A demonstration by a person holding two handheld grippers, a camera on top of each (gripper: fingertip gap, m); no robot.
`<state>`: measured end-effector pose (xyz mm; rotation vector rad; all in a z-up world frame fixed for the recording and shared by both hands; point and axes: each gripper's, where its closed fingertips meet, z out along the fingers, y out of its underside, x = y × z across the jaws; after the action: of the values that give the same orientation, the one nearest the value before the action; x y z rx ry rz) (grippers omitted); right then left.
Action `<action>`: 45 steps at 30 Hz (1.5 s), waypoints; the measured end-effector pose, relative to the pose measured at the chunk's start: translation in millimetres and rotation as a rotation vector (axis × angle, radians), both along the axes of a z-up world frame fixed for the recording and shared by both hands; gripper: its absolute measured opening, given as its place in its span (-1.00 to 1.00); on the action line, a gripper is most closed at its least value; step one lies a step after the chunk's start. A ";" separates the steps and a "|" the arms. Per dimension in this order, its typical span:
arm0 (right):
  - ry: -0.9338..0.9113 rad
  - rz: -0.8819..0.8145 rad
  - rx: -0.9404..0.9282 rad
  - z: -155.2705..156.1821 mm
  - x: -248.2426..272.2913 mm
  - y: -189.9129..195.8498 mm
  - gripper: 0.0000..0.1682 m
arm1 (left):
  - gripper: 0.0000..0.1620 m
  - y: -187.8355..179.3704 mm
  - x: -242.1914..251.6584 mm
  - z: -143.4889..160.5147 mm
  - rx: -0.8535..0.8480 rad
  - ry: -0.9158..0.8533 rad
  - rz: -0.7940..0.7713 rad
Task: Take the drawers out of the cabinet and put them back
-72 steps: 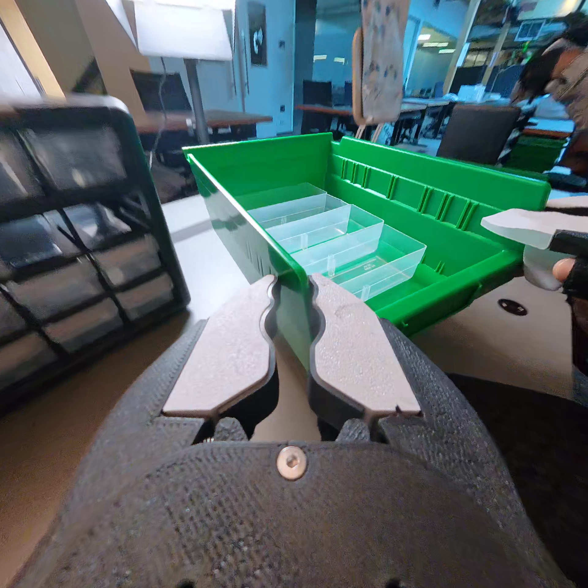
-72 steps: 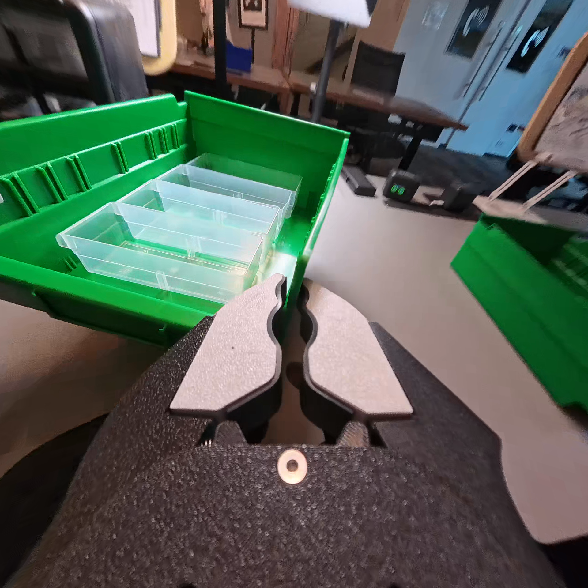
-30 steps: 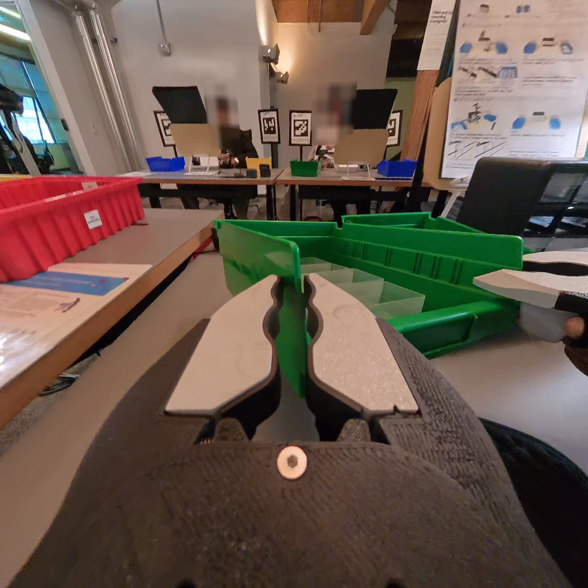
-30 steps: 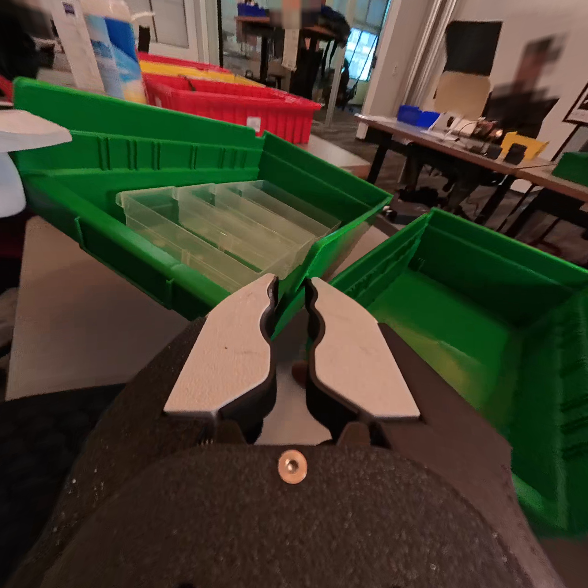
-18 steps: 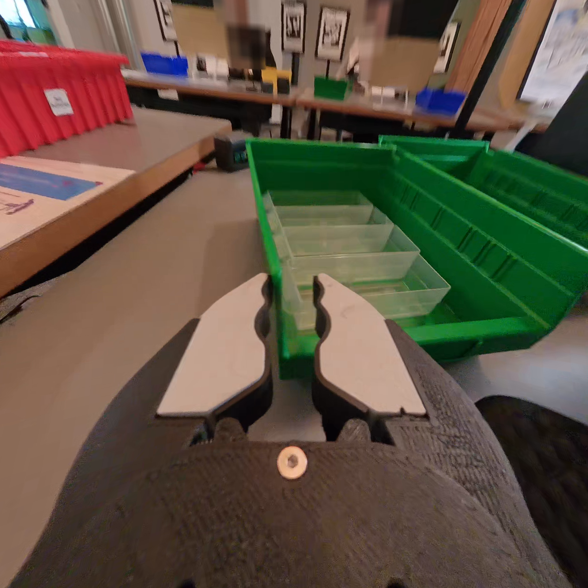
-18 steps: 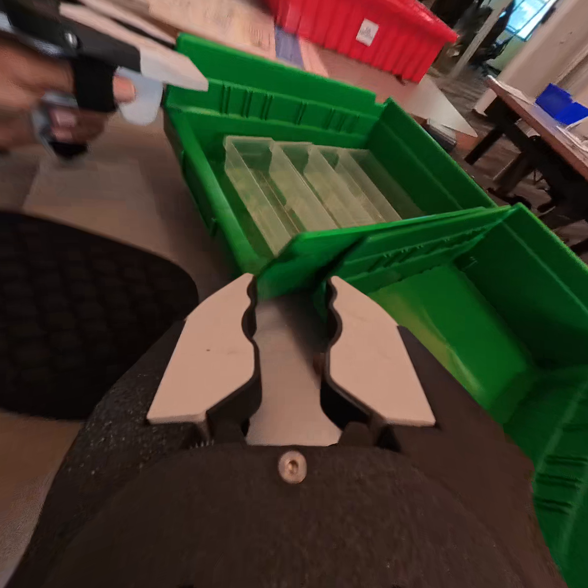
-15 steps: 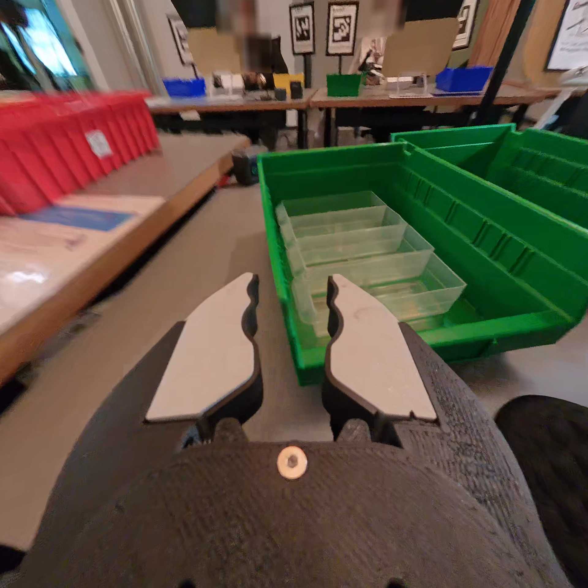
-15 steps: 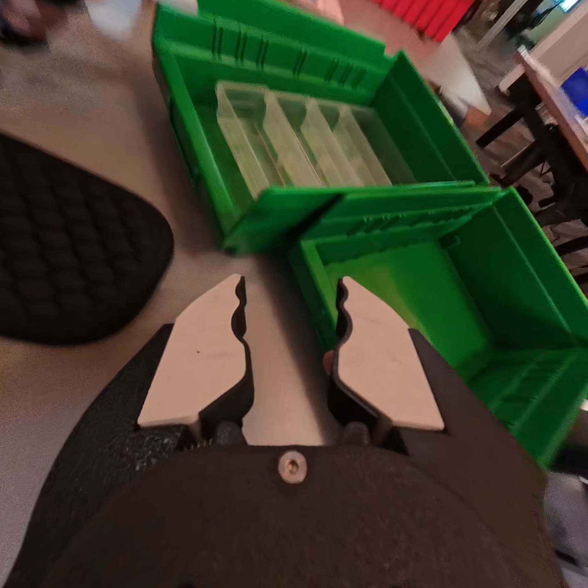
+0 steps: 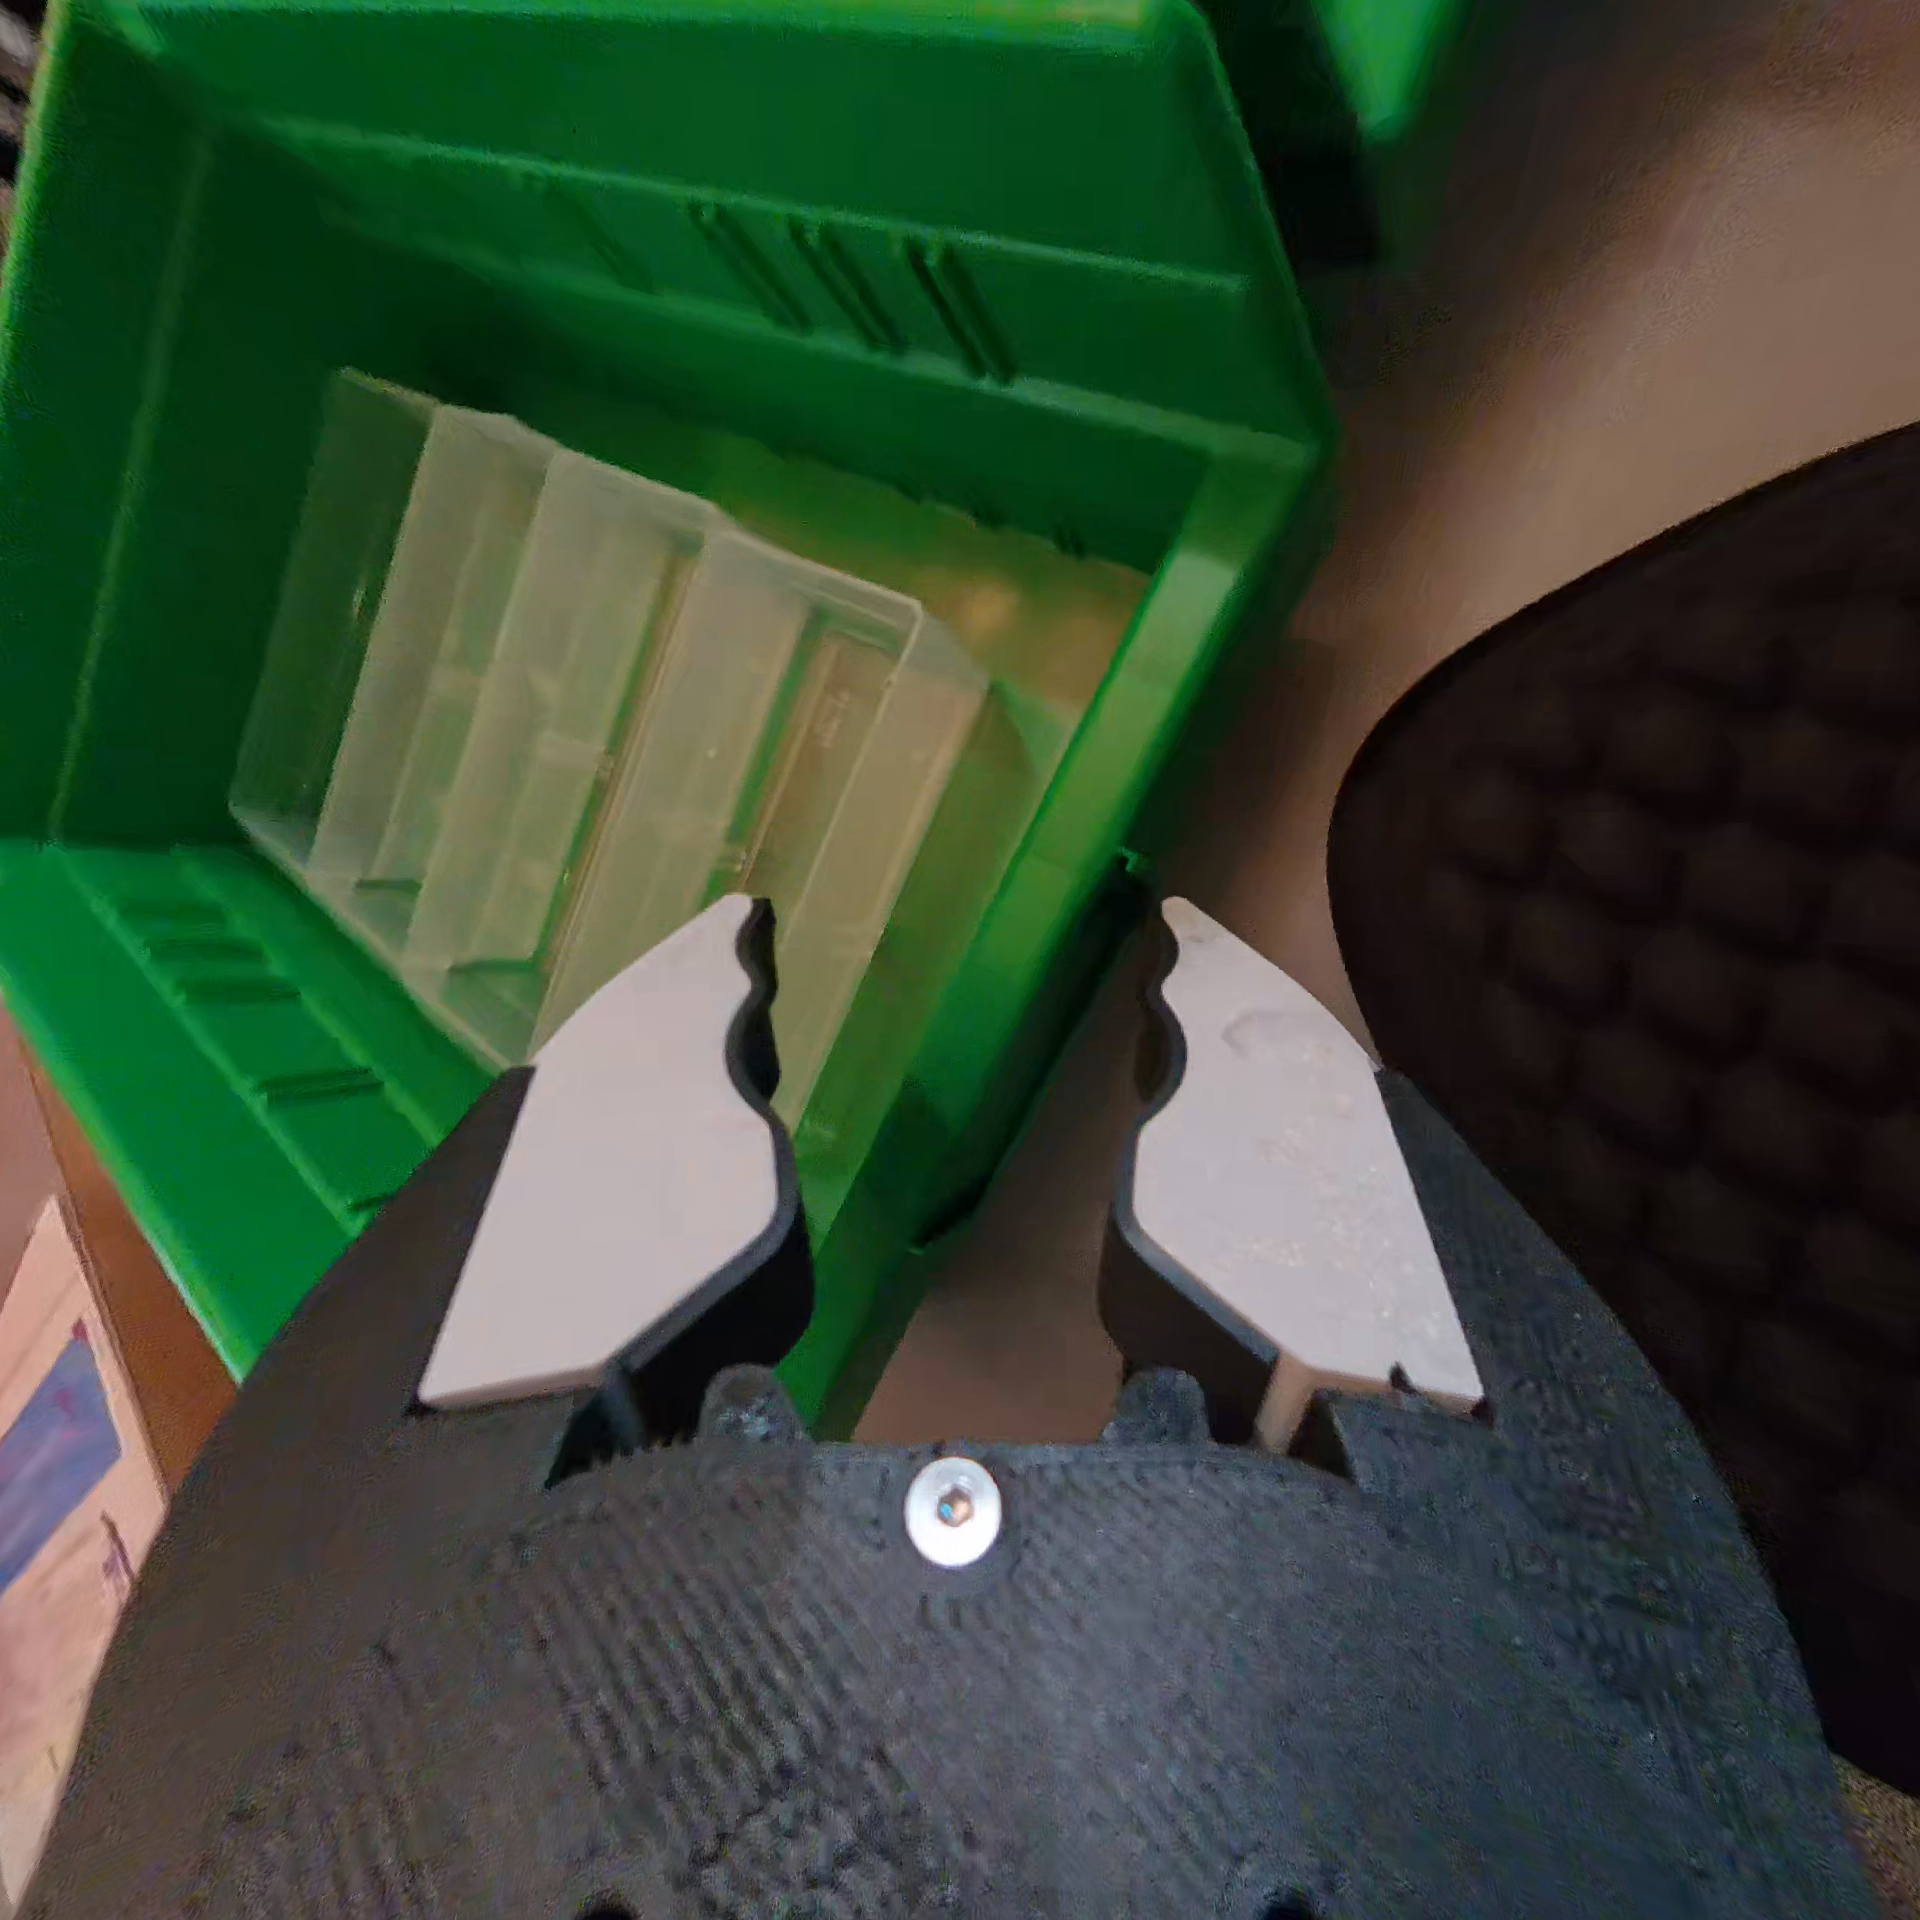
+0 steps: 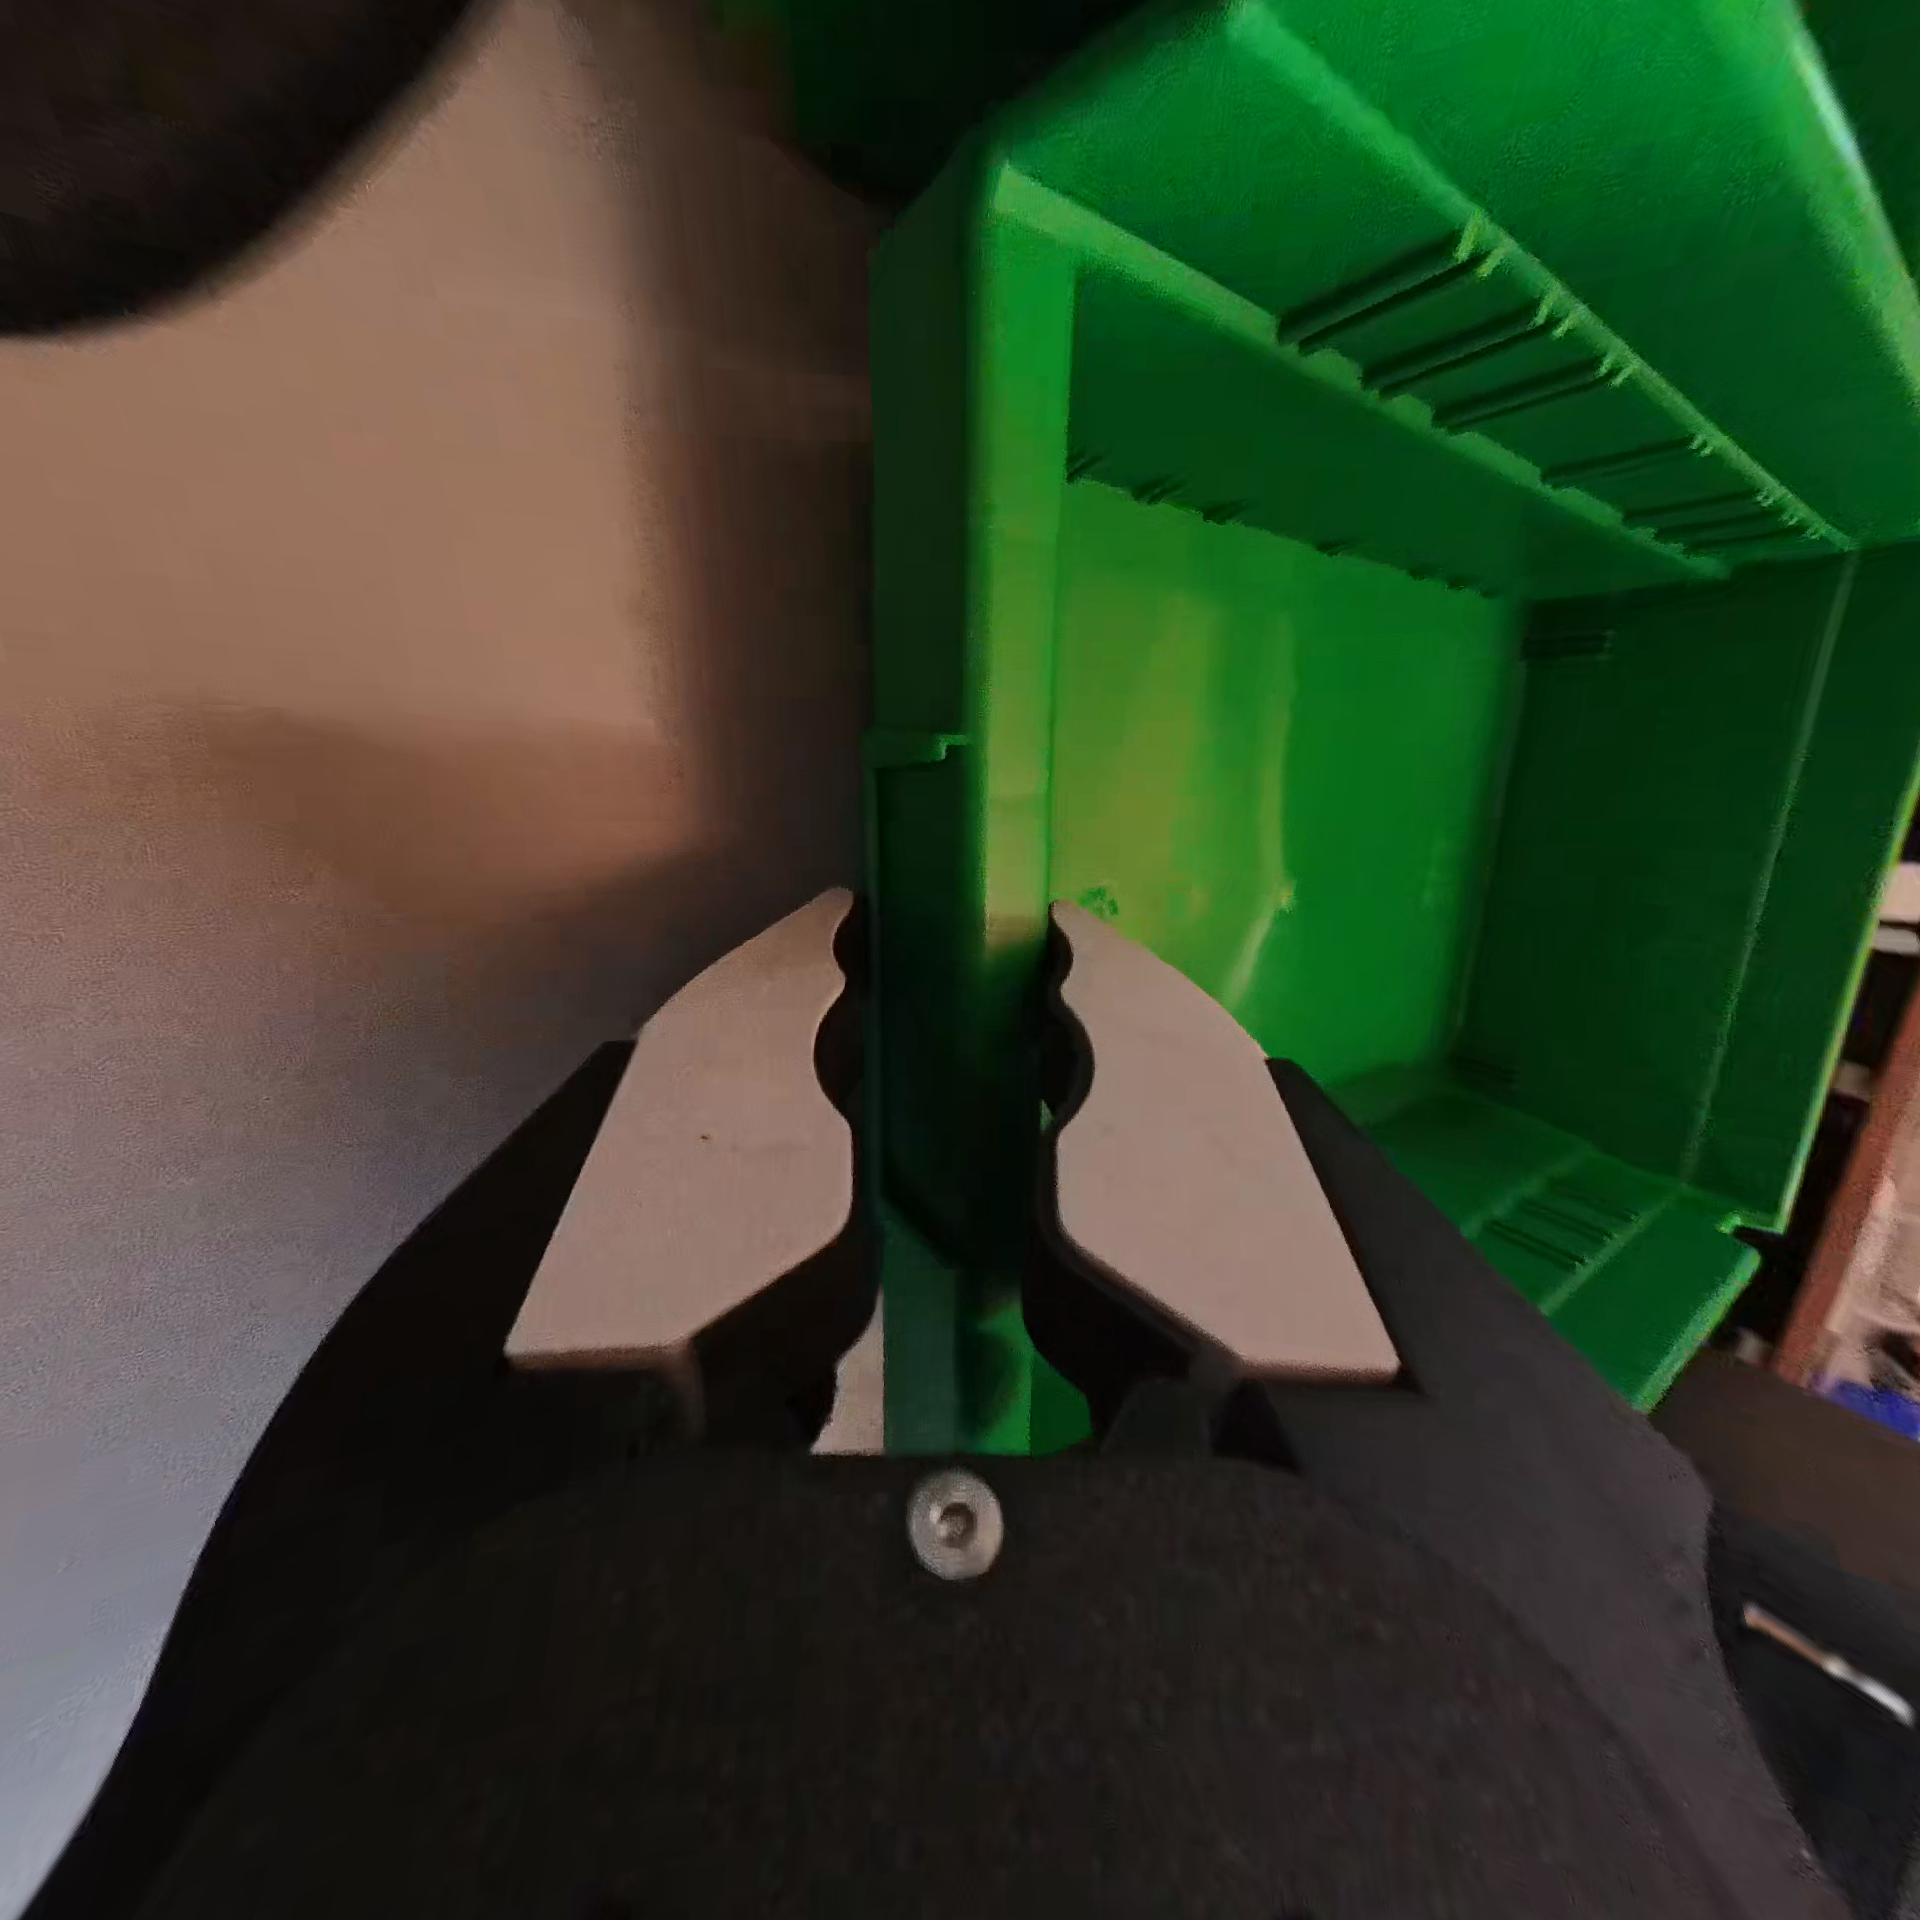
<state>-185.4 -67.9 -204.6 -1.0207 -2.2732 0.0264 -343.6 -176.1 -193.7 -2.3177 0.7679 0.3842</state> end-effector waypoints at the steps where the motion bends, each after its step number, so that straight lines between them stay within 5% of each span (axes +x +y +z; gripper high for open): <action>1: -0.004 0.020 -0.024 7.1 11.1 -12.0 -0.64 | -0.19 0.8 1.9 -1.6 -0.013 0.006 -0.024; 12: 0.055 0.075 -0.284 82.3 190.4 -117.7 -0.61 | -0.51 4.8 10.2 -23.6 -0.117 0.120 -0.128; 19: 0.181 -0.191 -0.325 124.5 292.6 -123.6 -0.62 | -0.62 20.4 30.7 -22.4 -0.091 0.188 -0.173; 28: 0.123 -0.752 0.021 102.7 385.9 -20.6 -0.61 | -0.63 50.1 63.5 -22.7 -0.075 0.132 -0.214; 39: 0.100 -0.815 0.200 24.3 399.9 152.9 -0.60 | -0.62 95.1 88.4 -22.7 -0.060 0.130 -0.281; 45: 0.036 -0.836 0.111 -7.7 399.5 195.3 -0.62 | -0.63 126.8 87.2 -22.7 -0.041 0.098 -0.279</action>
<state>214.1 127.5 -212.3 -1.7973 -1.6360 -0.4186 -256.4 -49.3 -216.4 -2.2006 1.1403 0.3602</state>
